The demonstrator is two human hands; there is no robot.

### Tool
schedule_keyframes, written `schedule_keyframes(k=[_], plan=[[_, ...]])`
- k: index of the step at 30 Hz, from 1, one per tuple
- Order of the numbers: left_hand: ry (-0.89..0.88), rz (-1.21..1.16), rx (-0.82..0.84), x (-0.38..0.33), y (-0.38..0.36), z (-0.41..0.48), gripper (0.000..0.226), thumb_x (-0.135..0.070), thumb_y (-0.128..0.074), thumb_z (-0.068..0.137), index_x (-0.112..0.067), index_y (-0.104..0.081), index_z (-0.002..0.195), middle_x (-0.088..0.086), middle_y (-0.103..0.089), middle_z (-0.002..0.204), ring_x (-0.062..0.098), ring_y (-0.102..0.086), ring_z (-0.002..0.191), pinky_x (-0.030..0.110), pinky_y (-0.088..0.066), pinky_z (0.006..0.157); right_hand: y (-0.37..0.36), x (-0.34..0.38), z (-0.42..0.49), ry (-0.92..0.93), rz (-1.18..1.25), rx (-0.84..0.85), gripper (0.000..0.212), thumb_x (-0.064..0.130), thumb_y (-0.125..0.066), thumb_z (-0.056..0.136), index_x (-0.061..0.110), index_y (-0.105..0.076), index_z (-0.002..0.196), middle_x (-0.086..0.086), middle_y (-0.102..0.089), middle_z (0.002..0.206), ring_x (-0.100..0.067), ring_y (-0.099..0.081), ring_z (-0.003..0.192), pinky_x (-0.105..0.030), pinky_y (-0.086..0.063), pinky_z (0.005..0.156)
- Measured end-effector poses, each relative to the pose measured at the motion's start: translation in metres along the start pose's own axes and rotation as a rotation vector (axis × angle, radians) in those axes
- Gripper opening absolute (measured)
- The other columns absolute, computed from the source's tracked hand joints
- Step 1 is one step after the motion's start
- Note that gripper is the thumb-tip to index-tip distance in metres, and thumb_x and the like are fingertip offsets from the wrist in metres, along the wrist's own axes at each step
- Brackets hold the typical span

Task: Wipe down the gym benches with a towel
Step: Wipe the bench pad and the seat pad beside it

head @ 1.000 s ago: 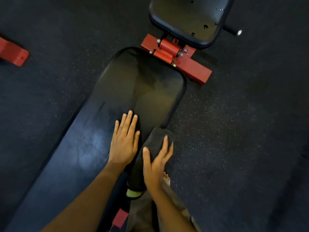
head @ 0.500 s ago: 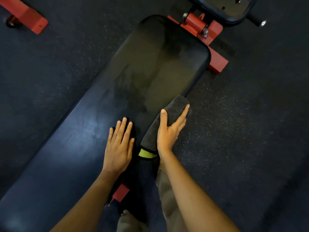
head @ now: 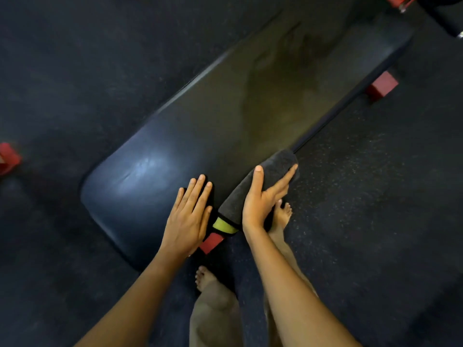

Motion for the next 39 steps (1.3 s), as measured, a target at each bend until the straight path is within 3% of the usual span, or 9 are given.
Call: schedule_keyframes(k=[8, 14, 19, 23, 26, 29, 31, 34, 39], plan=[[0.149, -0.089, -0.078, 0.065, 0.008, -0.123, 0.046, -0.024, -0.031, 0.099, -0.009, -0.035, 0.143, 0.011, -0.028, 0.152, 0.023, -0.018, 0.142, 0.031, -0.007, 0.117, -0.024, -0.044, -0.101, 0.135, -0.106, 0.018, 0.076, 0.034, -0.057, 0.094, 0.03, -0.007, 0.151, -0.016, -0.005, 0.158, -0.028, -0.026, 0.139, -0.005, -0.021, 0.089], [0.464, -0.341, -0.248, 0.111, 0.015, -0.184, 0.049, -0.032, -0.028, 0.099, -0.011, -0.039, 0.142, 0.001, -0.021, 0.153, 0.013, -0.014, 0.142, 0.024, -0.004, 0.117, -0.051, -0.067, -0.18, 0.405, -0.406, 0.159, 0.075, 0.054, -0.051, 0.091, 0.027, -0.016, 0.152, -0.027, -0.003, 0.155, -0.038, -0.018, 0.141, -0.04, -0.021, 0.116], [0.906, -1.025, -0.393, 0.136, 0.0, -0.21, 0.039, -0.034, -0.031, 0.103, -0.018, -0.045, 0.136, 0.001, -0.044, 0.142, 0.009, -0.037, 0.131, 0.011, -0.03, 0.101, -0.074, -0.097, -0.245, 0.85, -0.886, 0.325, 0.071, 0.049, -0.048, 0.091, 0.039, -0.013, 0.151, -0.026, -0.008, 0.155, -0.049, -0.017, 0.137, -0.058, -0.02, 0.111], [1.218, -1.655, -0.444, 0.142, -0.031, -0.209, 0.042, -0.046, -0.023, 0.1, -0.026, -0.058, 0.11, 0.012, -0.059, 0.126, 0.021, -0.054, 0.118, 0.036, -0.042, 0.103, -0.084, -0.115, -0.27, 1.385, -1.153, 0.501, 0.078, 0.04, -0.055, 0.086, 0.047, -0.011, 0.15, -0.008, 0.005, 0.162, -0.044, -0.011, 0.141, -0.062, -0.006, 0.113], [1.279, -1.819, -0.486, 0.149, -0.034, -0.208, 0.055, -0.054, -0.018, 0.099, -0.02, -0.06, 0.109, 0.011, -0.064, 0.115, 0.021, -0.059, 0.108, 0.034, -0.049, 0.089, -0.101, -0.1, -0.269, 1.59, -1.212, 0.56, 0.065, 0.045, -0.057, 0.088, 0.045, -0.028, 0.146, -0.009, -0.015, 0.159, -0.04, -0.018, 0.141, -0.064, -0.012, 0.11], [1.3, -1.906, -0.545, 0.157, -0.037, -0.205, 0.056, -0.053, -0.016, 0.099, -0.02, -0.061, 0.105, 0.005, -0.066, 0.097, 0.017, -0.061, 0.09, 0.028, -0.048, 0.075, -0.144, -0.076, -0.277, 1.611, -1.257, 0.737, 0.06, 0.052, -0.054, 0.086, 0.04, -0.04, 0.144, -0.012, -0.023, 0.157, -0.042, -0.024, 0.141, -0.066, -0.021, 0.105], [1.319, -1.93, -0.568, 0.156, -0.034, -0.202, 0.058, -0.052, -0.015, 0.099, -0.015, -0.056, 0.118, 0.007, -0.064, 0.089, 0.016, -0.059, 0.077, 0.029, -0.047, 0.074, -0.19, -0.053, -0.274, 1.597, -1.25, 0.827, 0.062, 0.054, -0.058, 0.081, 0.038, -0.047, 0.14, -0.013, -0.025, 0.157, -0.042, -0.026, 0.14, -0.065, -0.024, 0.105], [1.281, -1.936, -0.494, 0.157, -0.031, -0.195, 0.068, -0.056, -0.01, 0.098, -0.011, -0.042, 0.138, 0.02, -0.06, 0.119, 0.021, -0.06, 0.085, 0.037, -0.04, 0.097, -0.258, -0.023, -0.268, 1.548, -1.309, 0.918, 0.064, 0.053, -0.061, 0.079, 0.037, -0.047, 0.14, -0.01, -0.017, 0.16, -0.041, -0.019, 0.143, -0.065, -0.018, 0.109], [1.357, -2.06, -0.555, 0.152, -0.035, -0.203, 0.071, -0.058, -0.011, 0.097, -0.009, -0.045, 0.136, 0.016, -0.058, 0.125, 0.028, -0.058, 0.107, 0.038, -0.041, 0.094, -0.202, -0.042, -0.284, 1.764, -1.264, 1.106, 0.053, 0.056, -0.048, 0.089, 0.03, -0.055, 0.135, -0.004, -0.018, 0.161, -0.041, -0.017, 0.144, -0.063, -0.019, 0.111]])
Point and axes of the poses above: each hand's wrist, its own z-axis towards the middle knuckle, its own y-axis out of the back of the hand, x = y × z, the point moved 9 cm from there along z, towards the middle knuckle
